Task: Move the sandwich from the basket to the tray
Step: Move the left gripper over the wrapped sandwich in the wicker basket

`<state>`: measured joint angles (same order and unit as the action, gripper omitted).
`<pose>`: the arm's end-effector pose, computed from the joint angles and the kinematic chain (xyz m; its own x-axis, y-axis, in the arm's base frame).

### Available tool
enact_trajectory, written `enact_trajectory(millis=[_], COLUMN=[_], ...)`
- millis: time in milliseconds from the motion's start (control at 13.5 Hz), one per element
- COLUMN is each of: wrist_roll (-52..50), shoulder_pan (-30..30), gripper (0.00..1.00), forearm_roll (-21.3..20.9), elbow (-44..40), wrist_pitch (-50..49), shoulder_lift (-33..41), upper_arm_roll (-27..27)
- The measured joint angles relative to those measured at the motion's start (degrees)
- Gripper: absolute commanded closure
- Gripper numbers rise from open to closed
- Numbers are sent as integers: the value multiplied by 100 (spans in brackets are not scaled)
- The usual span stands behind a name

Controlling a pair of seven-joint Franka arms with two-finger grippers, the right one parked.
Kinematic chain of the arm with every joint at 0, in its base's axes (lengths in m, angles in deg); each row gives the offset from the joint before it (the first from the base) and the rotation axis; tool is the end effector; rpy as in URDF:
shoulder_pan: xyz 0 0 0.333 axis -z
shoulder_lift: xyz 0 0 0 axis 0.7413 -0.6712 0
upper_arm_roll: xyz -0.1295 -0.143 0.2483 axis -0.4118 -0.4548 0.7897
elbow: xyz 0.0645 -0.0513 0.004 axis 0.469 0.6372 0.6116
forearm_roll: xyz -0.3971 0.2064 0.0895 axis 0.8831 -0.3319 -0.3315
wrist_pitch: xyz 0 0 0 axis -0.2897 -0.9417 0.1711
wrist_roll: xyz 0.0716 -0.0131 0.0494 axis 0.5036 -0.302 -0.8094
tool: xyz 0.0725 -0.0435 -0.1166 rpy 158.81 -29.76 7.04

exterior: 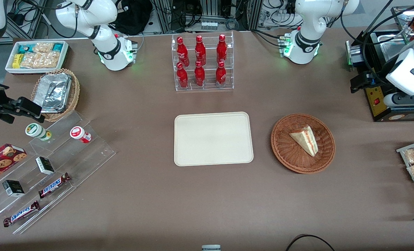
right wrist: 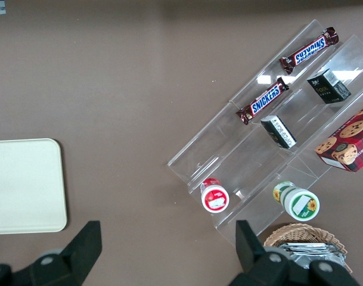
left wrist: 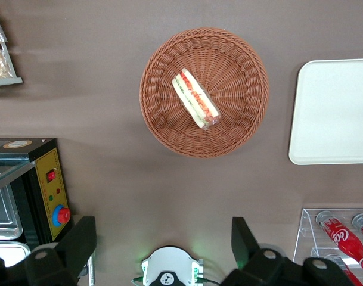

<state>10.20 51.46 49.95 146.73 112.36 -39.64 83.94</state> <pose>0.5952 -0.0503 0.5945 0.9849 0.0061 -0.1727 0.0008 -0.9995 -0.0307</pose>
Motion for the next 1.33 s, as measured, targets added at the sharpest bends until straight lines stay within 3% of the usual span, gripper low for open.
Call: enact_trajectory(millis=[667, 1333], wrist_roll=[22, 2], shoulder_pan=[1, 8], gripper=[0, 0], forearm_roll=[9, 10], elbow=[295, 2074], wrist_pitch=[160, 2484], shoulder_lift=[-398, -493], upper_arm_roll=[-13, -61])
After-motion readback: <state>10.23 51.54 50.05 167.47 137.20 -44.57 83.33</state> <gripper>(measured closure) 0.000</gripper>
